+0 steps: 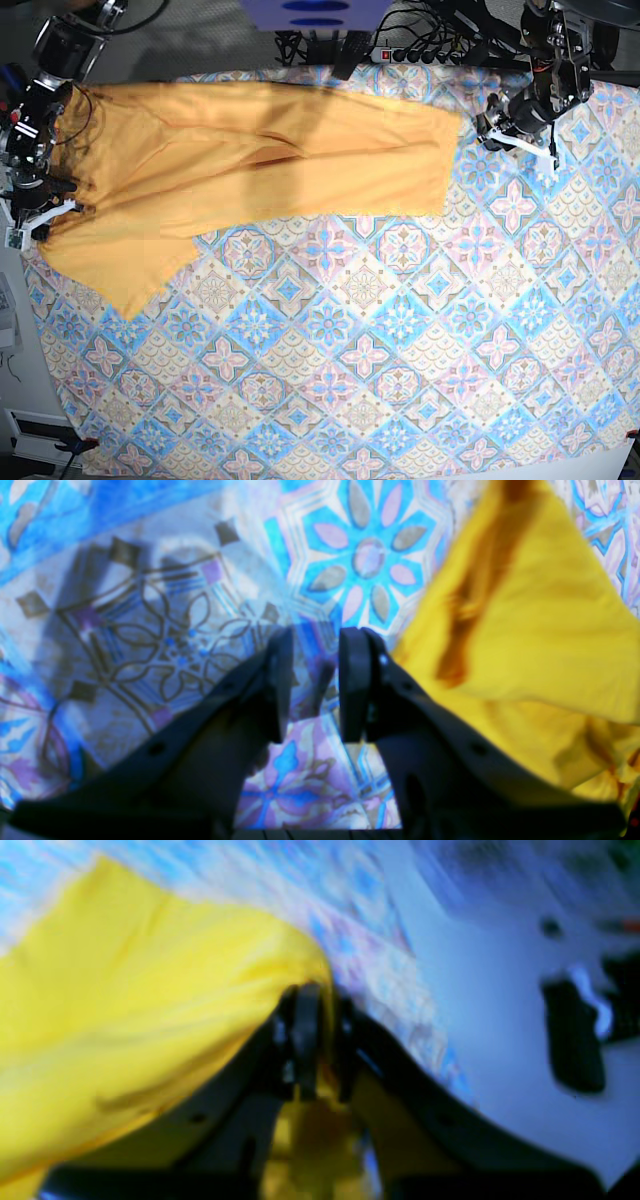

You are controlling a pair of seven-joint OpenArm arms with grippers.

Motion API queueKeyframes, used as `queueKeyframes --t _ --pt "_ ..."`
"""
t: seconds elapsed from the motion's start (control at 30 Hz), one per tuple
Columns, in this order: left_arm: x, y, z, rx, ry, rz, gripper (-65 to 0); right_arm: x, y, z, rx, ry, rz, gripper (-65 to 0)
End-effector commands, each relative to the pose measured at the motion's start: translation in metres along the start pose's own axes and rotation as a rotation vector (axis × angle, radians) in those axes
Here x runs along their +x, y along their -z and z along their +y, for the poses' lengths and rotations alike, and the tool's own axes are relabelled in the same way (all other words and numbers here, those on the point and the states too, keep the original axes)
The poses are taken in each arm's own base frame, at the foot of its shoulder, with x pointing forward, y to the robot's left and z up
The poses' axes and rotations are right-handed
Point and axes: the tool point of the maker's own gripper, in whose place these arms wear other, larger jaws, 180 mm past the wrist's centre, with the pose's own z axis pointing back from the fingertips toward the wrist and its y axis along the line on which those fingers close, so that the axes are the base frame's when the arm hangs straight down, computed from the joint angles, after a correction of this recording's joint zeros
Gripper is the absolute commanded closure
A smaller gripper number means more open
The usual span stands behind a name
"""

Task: Fold the T-shirt properly

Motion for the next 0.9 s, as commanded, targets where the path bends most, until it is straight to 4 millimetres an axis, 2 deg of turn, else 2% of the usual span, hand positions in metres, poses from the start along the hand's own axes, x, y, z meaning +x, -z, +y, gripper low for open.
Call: queueKeyframes --t 0.0,0.1,0.27,0.37,0.47,0.57,0.7,0.87 --pt "0.009 -0.003 -0.003 -0.012 0.008 -0.026 -15.9 0.023 0.001 -0.002 -0.007 0.001 -0.064 -9.7" --pt "0.011 -0.003 -0.004 -0.014 0.008 -0.030 -15.9 0.021 0.000 0.009 0.007 0.012 -0.062 -14.7" --pt "0.020 -0.002 -0.010 -0.029 0.011 -0.049 -15.9 0.008 -0.002 0.014 0.012 0.023 -0.038 -14.9" --pt "0.032 -0.006 -0.020 -0.048 0.025 -0.081 -15.9 0.008 -0.003 0.015 0.013 0.026 -0.040 -14.9" --pt "0.040 -0.008 -0.037 -0.086 0.029 -0.115 -15.9 0.009 -0.003 0.013 0.008 0.028 -0.043 -14.9" --pt "0.056 -0.009 -0.060 -0.136 0.036 -0.152 -15.9 0.007 -0.006 0.002 -0.019 0.050 -0.045 -14.9" --pt "0.061 -0.001 -0.098 -0.216 0.033 -0.164 -15.9 0.005 -0.006 0.003 -0.021 0.063 -0.043 -14.9" --pt "0.049 0.007 -0.149 -0.314 0.105 -0.119 -15.9 0.004 -0.007 0.003 -0.022 0.065 -0.042 -14.9"
